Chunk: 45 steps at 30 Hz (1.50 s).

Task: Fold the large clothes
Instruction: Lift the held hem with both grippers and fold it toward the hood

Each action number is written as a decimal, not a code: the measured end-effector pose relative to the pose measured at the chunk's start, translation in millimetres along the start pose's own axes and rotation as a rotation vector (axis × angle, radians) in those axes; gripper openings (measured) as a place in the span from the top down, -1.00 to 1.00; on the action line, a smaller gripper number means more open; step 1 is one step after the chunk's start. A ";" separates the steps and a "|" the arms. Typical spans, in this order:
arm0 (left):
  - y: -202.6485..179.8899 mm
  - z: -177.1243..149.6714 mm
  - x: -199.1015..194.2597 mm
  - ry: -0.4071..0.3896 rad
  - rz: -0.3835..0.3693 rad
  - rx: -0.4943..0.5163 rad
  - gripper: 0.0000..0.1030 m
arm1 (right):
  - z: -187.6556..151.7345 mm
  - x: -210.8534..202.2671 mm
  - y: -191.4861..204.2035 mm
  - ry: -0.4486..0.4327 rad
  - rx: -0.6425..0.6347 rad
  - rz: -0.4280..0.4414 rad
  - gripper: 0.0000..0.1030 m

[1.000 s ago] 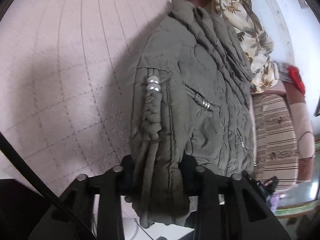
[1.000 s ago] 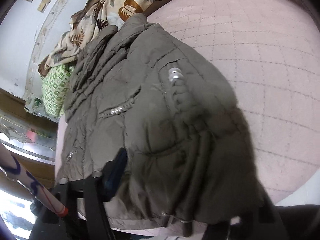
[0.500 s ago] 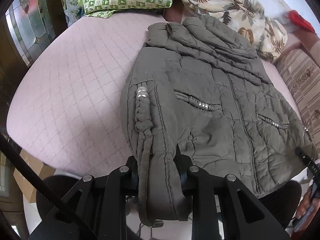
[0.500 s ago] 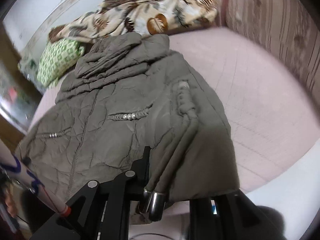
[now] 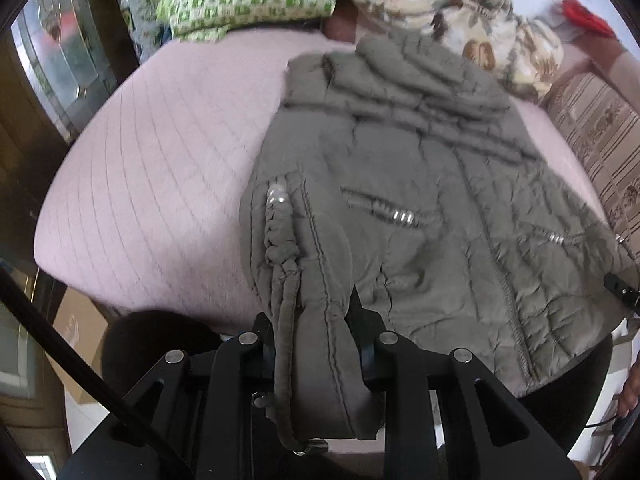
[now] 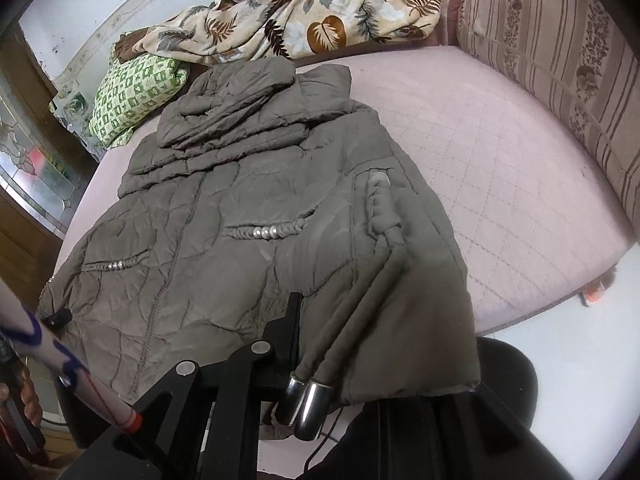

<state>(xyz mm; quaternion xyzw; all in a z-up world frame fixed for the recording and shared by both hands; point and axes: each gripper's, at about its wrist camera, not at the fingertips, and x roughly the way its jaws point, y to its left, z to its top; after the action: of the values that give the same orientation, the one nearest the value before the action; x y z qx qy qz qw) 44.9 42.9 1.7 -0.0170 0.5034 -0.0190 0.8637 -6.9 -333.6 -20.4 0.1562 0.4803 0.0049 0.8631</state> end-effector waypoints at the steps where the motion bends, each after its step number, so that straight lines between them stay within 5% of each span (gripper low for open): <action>1: -3.1 9.7 -3.5 -0.018 -0.002 -0.001 0.56 | 3.2 -1.9 1.7 -0.005 -0.003 0.004 0.67; 13: -10.6 95.4 -33.7 -0.209 0.033 0.001 0.56 | 87.1 -29.5 40.1 -0.165 -0.063 0.030 0.67; 26: -21.3 203.4 -15.5 -0.278 0.063 -0.016 0.56 | 203.0 -8.3 58.4 -0.260 -0.027 0.036 0.67; 35: -35.7 271.7 41.8 -0.261 0.117 0.001 0.55 | 272.2 44.4 56.3 -0.247 0.011 0.002 0.66; 45: -43.1 342.9 168.5 -0.166 0.229 -0.008 0.54 | 339.4 150.0 48.8 -0.180 0.046 -0.093 0.66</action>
<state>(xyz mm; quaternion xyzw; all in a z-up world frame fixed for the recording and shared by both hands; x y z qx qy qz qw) 425.6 -5.0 26.3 0.0357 0.4291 0.0829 0.8987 362.8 -353.3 35.1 0.1532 0.4074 -0.0602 0.8983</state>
